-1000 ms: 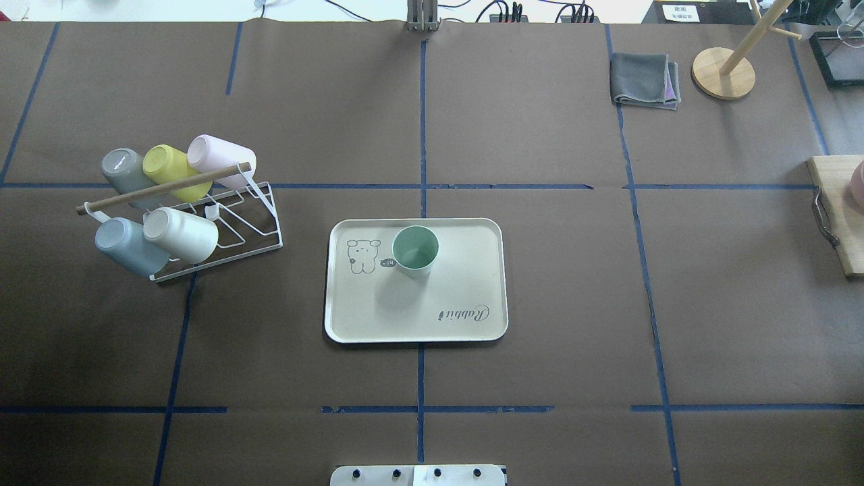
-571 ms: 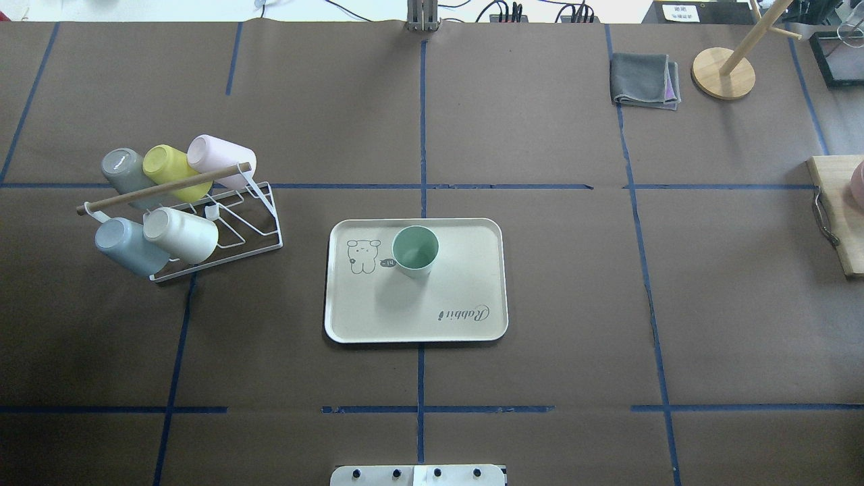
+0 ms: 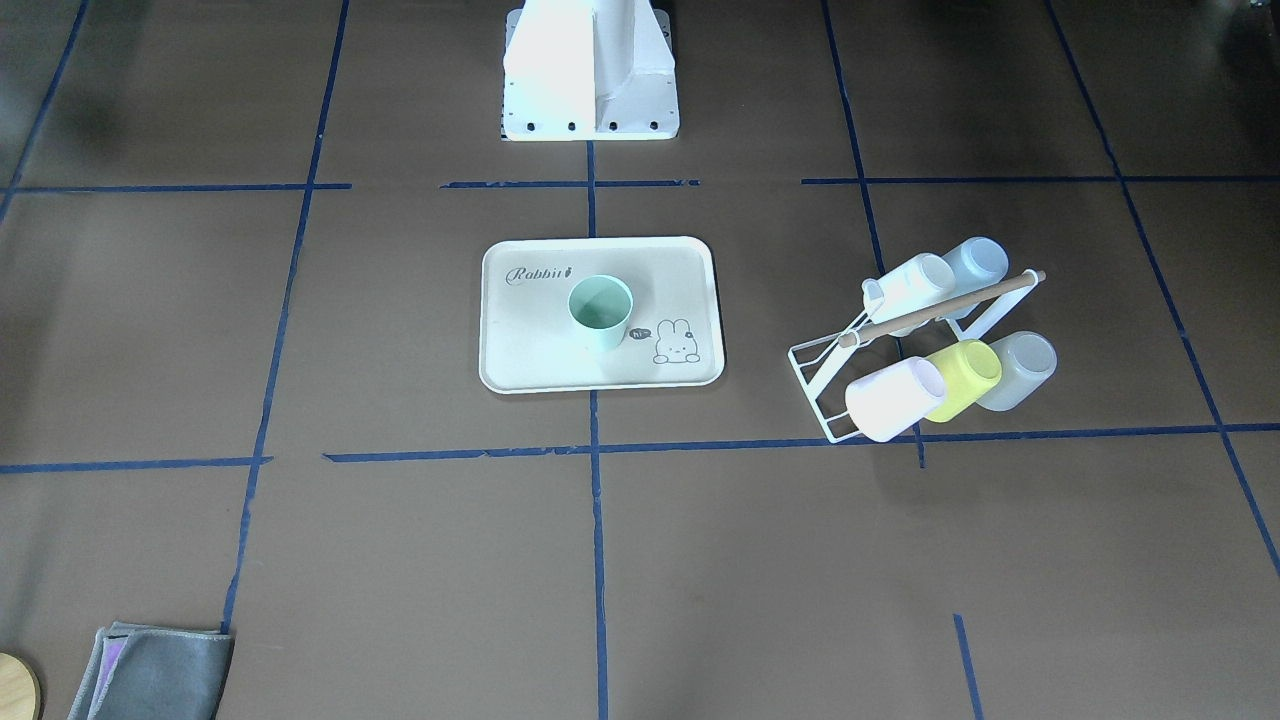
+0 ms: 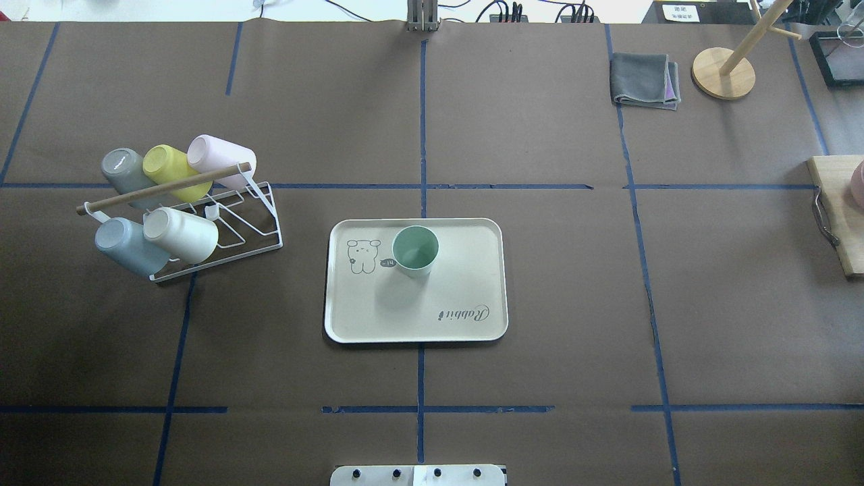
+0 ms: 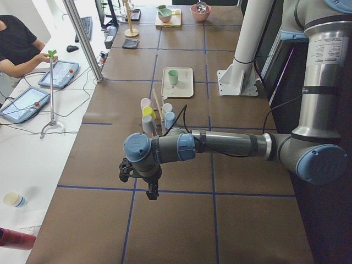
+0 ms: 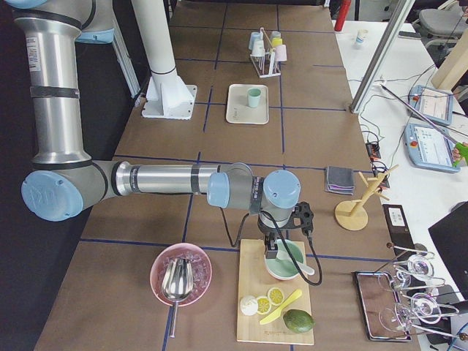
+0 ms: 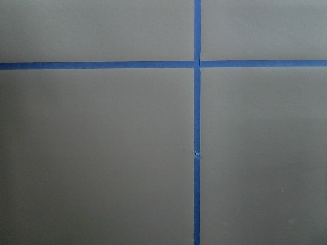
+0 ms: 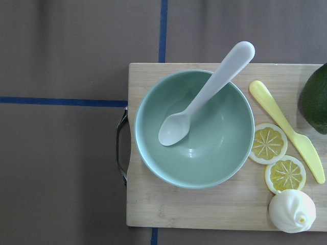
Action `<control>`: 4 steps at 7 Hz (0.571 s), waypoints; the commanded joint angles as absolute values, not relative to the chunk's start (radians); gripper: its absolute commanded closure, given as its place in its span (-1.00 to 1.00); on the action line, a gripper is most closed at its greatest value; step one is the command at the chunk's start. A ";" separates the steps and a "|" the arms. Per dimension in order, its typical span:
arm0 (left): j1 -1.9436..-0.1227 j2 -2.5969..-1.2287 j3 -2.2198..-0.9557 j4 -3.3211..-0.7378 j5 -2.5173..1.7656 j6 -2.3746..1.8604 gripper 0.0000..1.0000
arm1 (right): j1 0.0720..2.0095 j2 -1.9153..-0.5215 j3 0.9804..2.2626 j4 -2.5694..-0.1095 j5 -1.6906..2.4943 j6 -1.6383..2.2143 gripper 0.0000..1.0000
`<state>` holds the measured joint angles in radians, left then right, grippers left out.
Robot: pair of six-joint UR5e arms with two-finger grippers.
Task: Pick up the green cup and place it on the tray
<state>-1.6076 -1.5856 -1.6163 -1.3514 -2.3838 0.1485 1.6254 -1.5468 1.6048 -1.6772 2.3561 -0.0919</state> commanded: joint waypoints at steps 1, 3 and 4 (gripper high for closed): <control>-1.608 -1.588 -1.614 -1.353 -2.384 0.147 -1.00 | 1.626 -1.543 1.603 -1.678 2.327 -0.075 -1.00; -1.608 -1.588 -1.612 -1.353 -2.384 0.146 -1.00 | 1.629 -1.543 1.603 -1.678 2.327 -0.074 -1.00; -1.608 -1.588 -1.617 -1.353 -2.384 0.146 -1.00 | 1.629 -1.543 1.603 -1.678 2.327 -0.074 -1.00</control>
<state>-1.6076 -1.5876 -1.6134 -1.3529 -2.3838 0.1459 1.6285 -1.5433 1.6031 -1.6781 2.3278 -0.0744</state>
